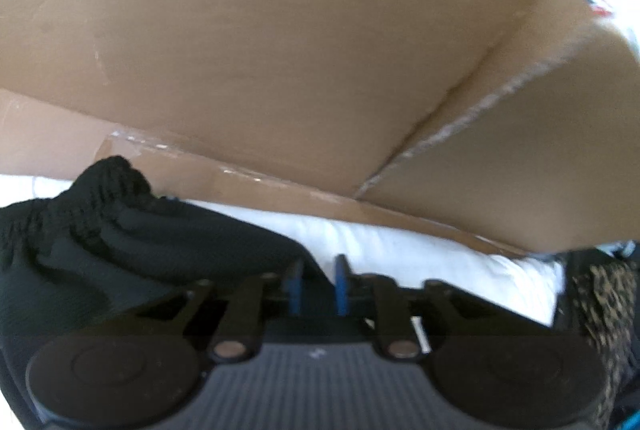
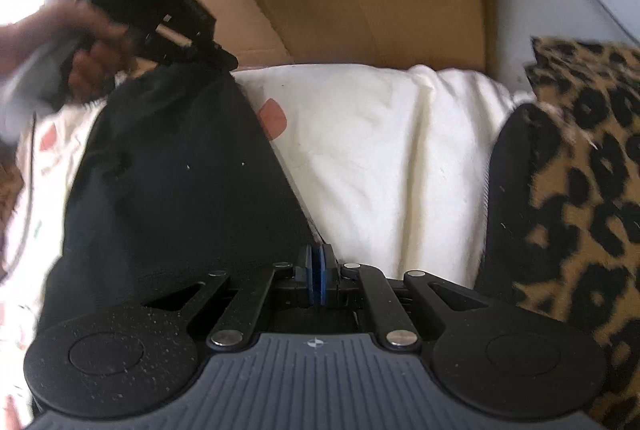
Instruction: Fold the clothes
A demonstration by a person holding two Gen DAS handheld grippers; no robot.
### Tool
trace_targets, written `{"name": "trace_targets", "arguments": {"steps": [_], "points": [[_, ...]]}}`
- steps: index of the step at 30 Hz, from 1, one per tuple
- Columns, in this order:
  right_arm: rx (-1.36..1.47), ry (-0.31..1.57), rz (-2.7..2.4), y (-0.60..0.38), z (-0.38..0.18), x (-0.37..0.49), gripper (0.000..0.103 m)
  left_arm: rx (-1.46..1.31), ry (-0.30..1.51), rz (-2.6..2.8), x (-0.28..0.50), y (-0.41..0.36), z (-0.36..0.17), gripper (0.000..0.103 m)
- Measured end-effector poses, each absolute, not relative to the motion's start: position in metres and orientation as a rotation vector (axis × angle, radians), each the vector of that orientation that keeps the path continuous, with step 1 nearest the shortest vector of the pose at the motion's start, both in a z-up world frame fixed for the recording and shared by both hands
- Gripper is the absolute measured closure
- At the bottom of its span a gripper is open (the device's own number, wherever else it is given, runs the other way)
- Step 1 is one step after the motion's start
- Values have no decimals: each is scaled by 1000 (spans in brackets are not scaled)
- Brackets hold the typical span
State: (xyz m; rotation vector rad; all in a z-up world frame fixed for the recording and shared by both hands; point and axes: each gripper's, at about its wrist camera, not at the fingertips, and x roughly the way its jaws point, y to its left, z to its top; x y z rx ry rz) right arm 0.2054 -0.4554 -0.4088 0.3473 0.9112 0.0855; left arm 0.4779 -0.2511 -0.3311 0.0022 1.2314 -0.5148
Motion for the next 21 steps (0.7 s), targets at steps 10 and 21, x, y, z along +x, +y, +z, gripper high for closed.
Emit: {"name": "trace_targets", "arguments": {"steps": [10, 21], "points": [[405, 872, 0, -494, -374, 151, 100, 46, 1152, -528, 470, -196, -288, 73], [354, 887, 79, -471, -376, 149, 100, 168, 1110, -449, 486, -154, -302, 74]]}}
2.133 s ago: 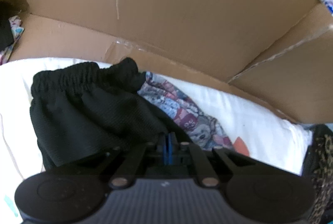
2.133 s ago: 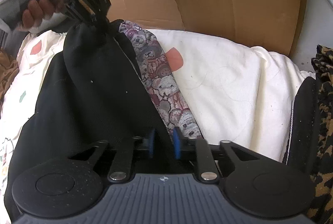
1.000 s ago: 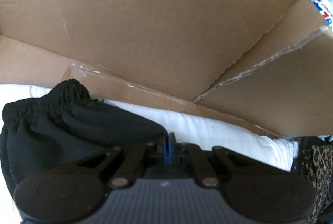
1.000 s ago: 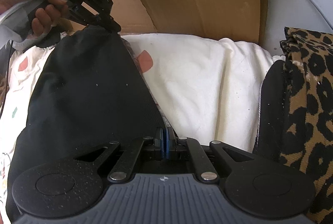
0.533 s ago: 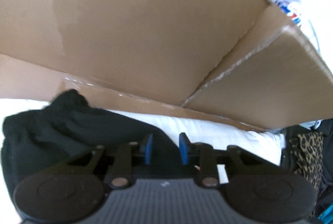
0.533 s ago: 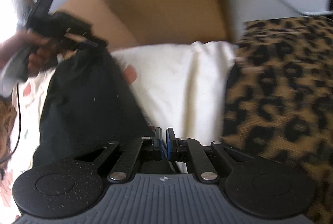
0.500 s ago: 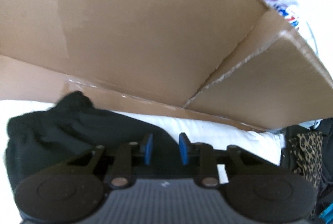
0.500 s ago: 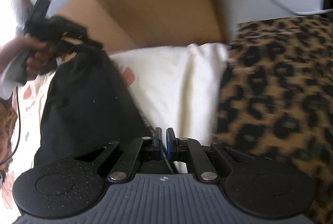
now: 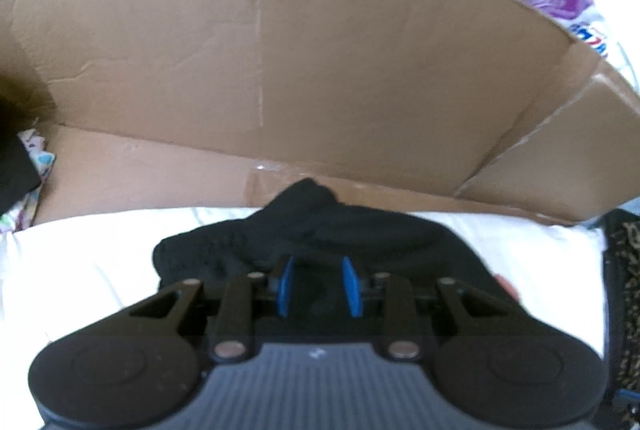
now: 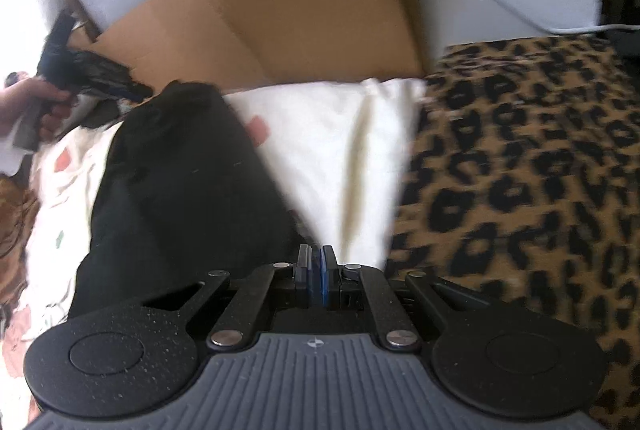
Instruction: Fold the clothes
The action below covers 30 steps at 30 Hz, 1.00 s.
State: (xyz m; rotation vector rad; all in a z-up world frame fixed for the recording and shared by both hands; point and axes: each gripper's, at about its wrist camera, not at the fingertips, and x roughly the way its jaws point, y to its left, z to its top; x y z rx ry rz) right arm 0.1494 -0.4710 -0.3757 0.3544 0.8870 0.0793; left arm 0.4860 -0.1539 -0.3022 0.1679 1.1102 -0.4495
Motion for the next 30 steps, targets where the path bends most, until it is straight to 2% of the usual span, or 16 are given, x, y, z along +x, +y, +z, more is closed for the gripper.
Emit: {"name": "trace_targets", "arguments": {"steps": [12, 19, 30], "points": [[253, 909, 115, -424, -399, 192, 100, 192, 1130, -415, 499, -169, -354, 73], [202, 931, 81, -429, -420, 204, 98, 174, 1097, -434, 493, -165, -348, 74], [227, 968, 67, -447, -410, 195, 97, 274, 1107, -435, 499, -182, -361, 72]]}}
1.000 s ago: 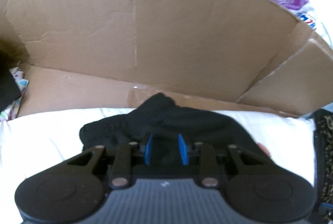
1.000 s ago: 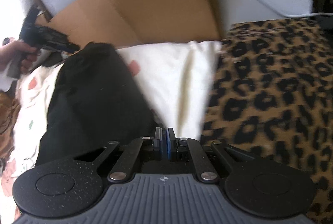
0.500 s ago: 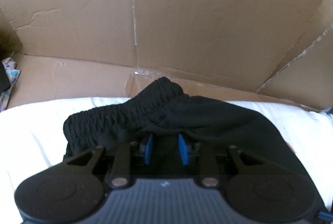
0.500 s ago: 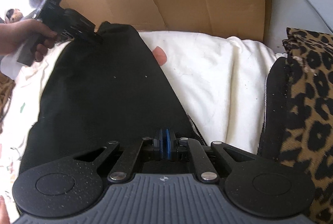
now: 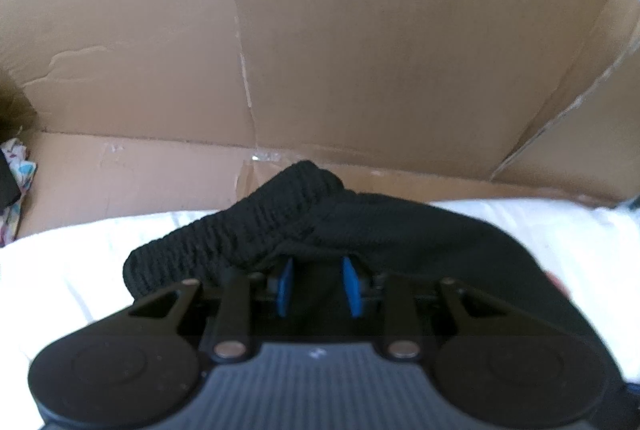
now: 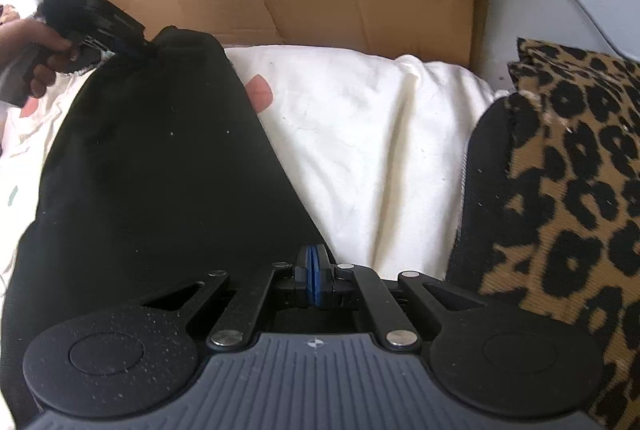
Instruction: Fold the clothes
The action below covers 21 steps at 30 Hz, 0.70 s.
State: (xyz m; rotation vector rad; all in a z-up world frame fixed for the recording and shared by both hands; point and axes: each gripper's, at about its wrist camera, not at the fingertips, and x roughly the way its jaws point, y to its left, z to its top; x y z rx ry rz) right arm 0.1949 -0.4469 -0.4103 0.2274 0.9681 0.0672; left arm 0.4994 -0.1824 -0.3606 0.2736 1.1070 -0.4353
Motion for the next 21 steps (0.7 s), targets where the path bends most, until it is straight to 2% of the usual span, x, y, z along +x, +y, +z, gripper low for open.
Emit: {"name": "trace_targets", "arguments": {"steps": [11, 21], "points": [[276, 948, 105, -454, -385, 159, 99, 245, 1068, -468, 485, -170, -339, 71], [192, 974, 277, -379, -396, 168, 99, 264, 1020, -556, 485, -166, -334, 72]]}}
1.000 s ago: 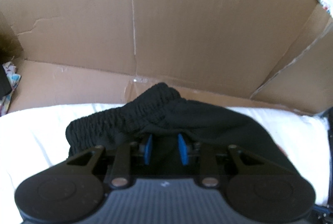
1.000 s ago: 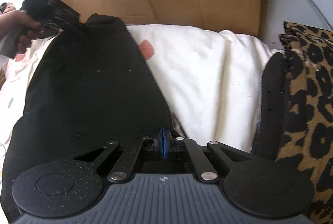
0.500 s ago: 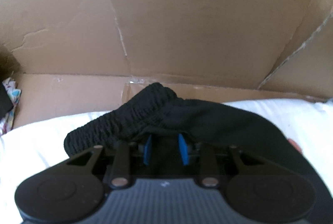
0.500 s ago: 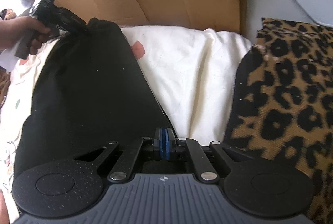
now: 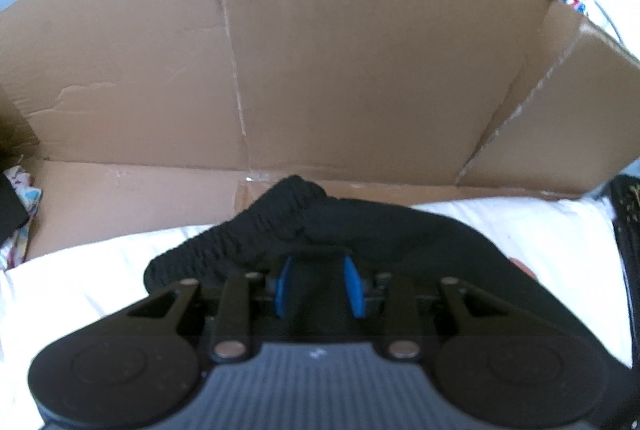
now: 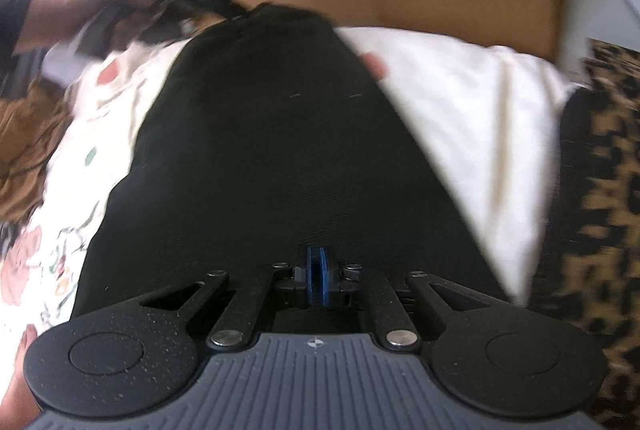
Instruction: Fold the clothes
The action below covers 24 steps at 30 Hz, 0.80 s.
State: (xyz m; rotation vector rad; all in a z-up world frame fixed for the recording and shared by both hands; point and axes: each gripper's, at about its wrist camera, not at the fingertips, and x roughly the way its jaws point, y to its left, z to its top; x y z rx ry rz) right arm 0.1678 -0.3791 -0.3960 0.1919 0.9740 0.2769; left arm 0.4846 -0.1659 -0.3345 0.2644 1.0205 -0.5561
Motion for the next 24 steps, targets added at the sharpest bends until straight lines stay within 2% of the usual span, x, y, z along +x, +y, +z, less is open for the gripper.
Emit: {"name": "trace_targets", "arguments": {"steps": [4, 5, 7, 8, 15, 24], "points": [[148, 980, 311, -358, -400, 177, 98, 260, 1025, -563, 481, -168, -345, 71], [133, 977, 319, -353, -400, 178, 94, 276, 1042, -551, 481, -169, -351, 71], [101, 972, 333, -344, -400, 180, 74, 318, 1070, -538, 483, -172, -366, 71], [73, 980, 336, -340, -402, 181, 71, 334, 1070, -539, 484, -173, -371, 71], [-26, 1031, 367, -342, -410, 169, 70, 332, 1073, -523, 488, -181, -375, 71], [-74, 1084, 363, -349, -407, 150, 71, 322, 955, -523, 444, -135, -335, 71]]}}
